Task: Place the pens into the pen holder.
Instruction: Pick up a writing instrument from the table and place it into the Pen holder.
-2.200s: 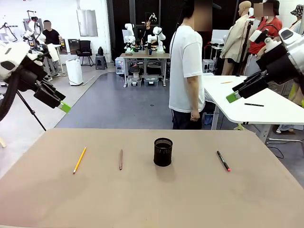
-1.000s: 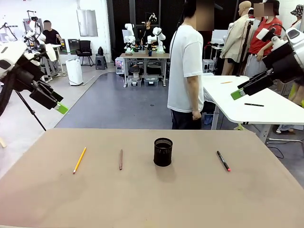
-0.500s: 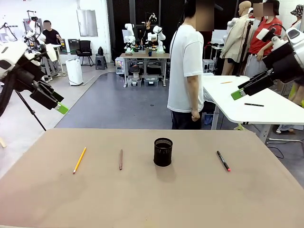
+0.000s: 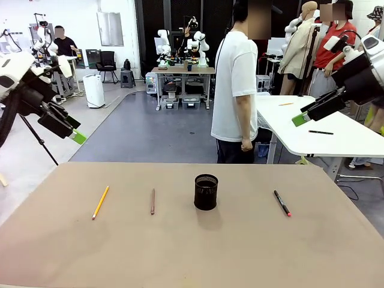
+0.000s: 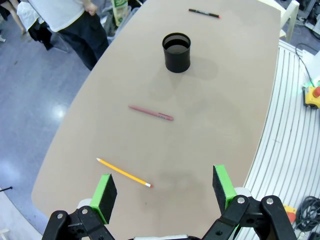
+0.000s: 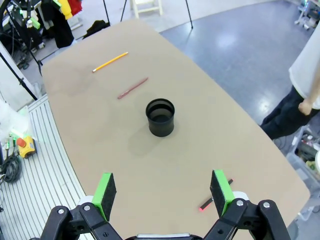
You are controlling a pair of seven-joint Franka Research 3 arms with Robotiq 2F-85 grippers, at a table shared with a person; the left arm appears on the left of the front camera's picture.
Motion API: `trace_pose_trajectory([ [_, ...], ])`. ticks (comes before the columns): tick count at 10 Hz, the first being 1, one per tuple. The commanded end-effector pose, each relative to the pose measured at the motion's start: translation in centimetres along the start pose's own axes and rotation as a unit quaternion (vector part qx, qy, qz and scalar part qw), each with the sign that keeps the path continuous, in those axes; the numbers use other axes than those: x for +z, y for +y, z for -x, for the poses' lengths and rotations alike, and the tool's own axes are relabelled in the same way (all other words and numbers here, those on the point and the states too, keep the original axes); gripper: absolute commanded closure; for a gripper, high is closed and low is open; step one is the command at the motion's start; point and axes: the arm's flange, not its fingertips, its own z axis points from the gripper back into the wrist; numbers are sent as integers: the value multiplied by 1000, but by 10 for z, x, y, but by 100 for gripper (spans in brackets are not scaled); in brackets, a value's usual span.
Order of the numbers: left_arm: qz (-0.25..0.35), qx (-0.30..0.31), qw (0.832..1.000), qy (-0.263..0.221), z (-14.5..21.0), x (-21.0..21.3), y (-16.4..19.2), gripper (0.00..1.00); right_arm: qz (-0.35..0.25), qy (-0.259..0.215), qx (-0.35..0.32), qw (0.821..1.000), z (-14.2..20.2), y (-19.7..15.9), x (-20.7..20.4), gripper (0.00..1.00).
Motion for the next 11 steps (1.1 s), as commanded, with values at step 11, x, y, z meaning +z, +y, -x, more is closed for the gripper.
trace_pose_trajectory([
  [11,-92,261,928,251,-5,-140,72,0,-3,-3,-1,1000,0,0,-1,0],
])
